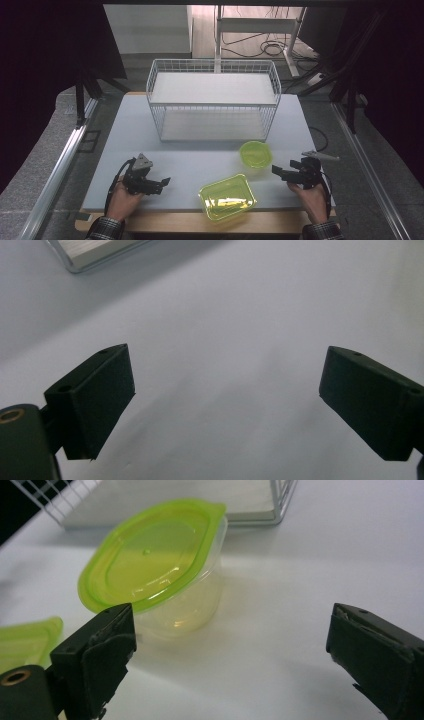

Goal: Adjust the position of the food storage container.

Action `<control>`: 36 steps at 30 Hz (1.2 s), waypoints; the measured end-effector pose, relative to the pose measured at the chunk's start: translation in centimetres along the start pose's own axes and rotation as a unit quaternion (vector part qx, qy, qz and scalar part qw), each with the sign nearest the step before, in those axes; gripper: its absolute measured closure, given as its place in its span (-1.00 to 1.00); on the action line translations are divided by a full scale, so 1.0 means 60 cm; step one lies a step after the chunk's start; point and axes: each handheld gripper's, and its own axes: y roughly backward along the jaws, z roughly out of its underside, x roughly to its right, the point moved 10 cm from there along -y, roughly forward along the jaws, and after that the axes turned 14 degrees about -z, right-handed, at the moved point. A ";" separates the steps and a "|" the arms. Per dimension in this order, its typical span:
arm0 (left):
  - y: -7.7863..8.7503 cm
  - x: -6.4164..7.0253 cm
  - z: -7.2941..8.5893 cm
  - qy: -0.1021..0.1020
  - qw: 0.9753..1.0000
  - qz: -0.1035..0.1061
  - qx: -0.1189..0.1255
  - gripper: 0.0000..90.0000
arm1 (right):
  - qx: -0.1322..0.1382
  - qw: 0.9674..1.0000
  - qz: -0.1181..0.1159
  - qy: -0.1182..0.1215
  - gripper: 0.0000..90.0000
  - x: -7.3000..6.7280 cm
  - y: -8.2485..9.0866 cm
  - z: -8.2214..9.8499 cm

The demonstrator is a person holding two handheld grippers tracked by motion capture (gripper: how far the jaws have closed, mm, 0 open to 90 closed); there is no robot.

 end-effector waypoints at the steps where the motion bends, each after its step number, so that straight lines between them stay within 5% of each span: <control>1: 0.000 0.002 0.000 0.000 1.000 0.002 -0.001 -0.84 | -0.006 1.000 0.002 0.005 -0.85 -0.001 -0.002 0.002; 20: -0.003 0.009 -0.006 -0.014 1.000 -0.003 0.015 -0.88 | -0.026 0.998 0.025 0.045 -0.45 -0.003 -0.002 -0.009; 36: -0.006 0.012 -0.005 -0.033 0.999 -0.012 0.016 -0.89 | -0.048 0.993 0.025 0.101 0.29 -0.043 -0.008 -0.038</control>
